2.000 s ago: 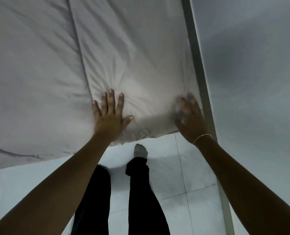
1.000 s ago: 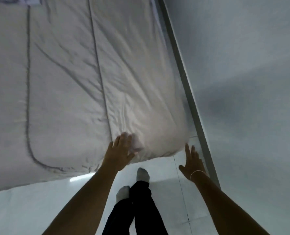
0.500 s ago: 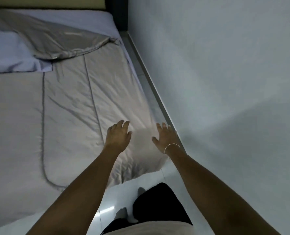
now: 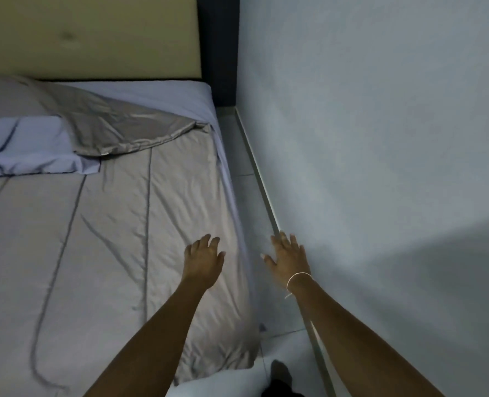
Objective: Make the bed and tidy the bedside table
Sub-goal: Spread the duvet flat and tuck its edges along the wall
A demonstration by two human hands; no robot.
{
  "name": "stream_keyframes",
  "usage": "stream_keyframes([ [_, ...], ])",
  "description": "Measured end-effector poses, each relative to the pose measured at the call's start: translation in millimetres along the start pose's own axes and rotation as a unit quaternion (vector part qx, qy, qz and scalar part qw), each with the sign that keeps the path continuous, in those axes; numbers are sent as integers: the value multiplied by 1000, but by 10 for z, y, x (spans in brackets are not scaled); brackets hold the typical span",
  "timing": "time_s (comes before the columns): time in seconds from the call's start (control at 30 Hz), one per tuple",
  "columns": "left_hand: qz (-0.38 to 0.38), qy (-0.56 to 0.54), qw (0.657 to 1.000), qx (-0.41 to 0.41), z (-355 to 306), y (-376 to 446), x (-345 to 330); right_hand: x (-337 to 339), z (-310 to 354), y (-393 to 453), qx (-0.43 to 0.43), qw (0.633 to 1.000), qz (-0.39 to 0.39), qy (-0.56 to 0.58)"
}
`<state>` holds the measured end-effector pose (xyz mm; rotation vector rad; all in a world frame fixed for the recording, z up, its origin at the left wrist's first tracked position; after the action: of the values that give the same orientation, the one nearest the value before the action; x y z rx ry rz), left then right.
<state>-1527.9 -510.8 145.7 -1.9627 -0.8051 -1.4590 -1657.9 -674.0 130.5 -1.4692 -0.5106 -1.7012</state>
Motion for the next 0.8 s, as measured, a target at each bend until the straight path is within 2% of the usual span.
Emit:
stream_keyframes([
  [0.17,-3,-19,998,54,-477,419,-137,330,-675,486,7,1000,11,12],
  [0.3,-20,-39,996,81,-742,700,-125,499,-886,880,28,999,19,19],
  [0.5,-32,-30,993,108,-761,1202,-37,591,-763,1534,71,997,27,30],
  [0.8,-54,-27,983,175,-254,2514,-31,560,-505,3039,119,991,53,5],
])
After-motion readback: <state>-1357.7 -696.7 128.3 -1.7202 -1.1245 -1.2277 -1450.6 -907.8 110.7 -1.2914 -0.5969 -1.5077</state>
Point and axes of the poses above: each hand's wrist, its own y-axis towards the middle knuckle, its own x-axis out of the back of the hand, z = x × y, the point moved 10 cm from there along y, towards the middle knuckle, and after that the axes turned 3 degrees about -z, right-handed, at the moved point
